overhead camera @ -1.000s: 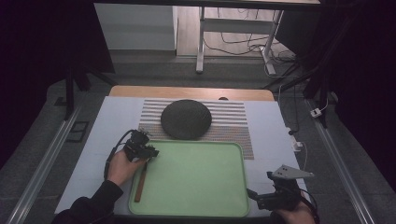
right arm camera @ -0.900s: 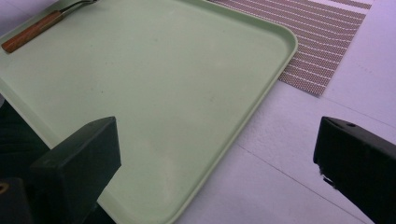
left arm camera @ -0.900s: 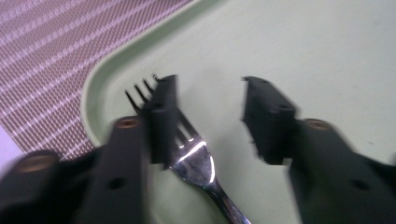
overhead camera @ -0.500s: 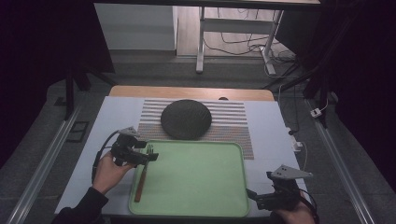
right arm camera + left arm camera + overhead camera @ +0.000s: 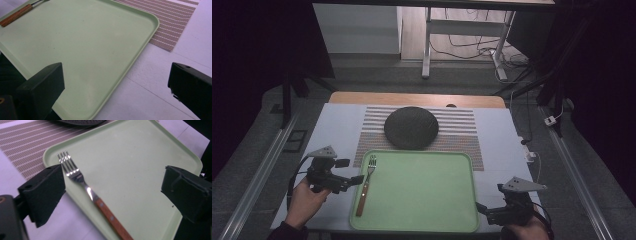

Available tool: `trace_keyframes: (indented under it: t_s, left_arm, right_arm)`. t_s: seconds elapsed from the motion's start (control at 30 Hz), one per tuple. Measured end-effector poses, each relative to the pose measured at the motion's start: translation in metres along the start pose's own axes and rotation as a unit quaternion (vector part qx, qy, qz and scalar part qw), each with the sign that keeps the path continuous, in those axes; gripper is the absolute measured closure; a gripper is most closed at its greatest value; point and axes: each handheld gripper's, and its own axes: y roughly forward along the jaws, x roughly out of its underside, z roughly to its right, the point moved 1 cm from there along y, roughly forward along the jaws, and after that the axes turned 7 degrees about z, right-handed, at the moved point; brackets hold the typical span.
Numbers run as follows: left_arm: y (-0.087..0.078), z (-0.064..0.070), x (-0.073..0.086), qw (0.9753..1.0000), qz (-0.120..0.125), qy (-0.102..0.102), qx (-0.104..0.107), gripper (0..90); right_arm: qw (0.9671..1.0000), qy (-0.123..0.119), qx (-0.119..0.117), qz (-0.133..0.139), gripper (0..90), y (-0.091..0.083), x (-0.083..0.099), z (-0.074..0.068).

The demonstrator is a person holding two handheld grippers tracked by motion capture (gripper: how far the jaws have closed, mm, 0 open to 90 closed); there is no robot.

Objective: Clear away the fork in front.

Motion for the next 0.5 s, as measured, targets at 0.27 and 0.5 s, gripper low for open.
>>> trace_keyframes:
  t_s: [0.27, 0.5]
  left_arm:
    - [-0.027, 0.005, 0.019, 0.9997, 0.021, -0.004, -0.013, 0.9]
    - [-0.042, 0.007, 0.034, 0.9994, 0.024, -0.014, -0.021, 0.0]
  right_arm:
    - [1.0000, 0.001, 0.001, 0.000, 0.9, 0.000, 0.000, 0.000]
    - [1.0000, 0.000, 0.001, -0.002, 0.9, 0.000, 0.000, 0.000]
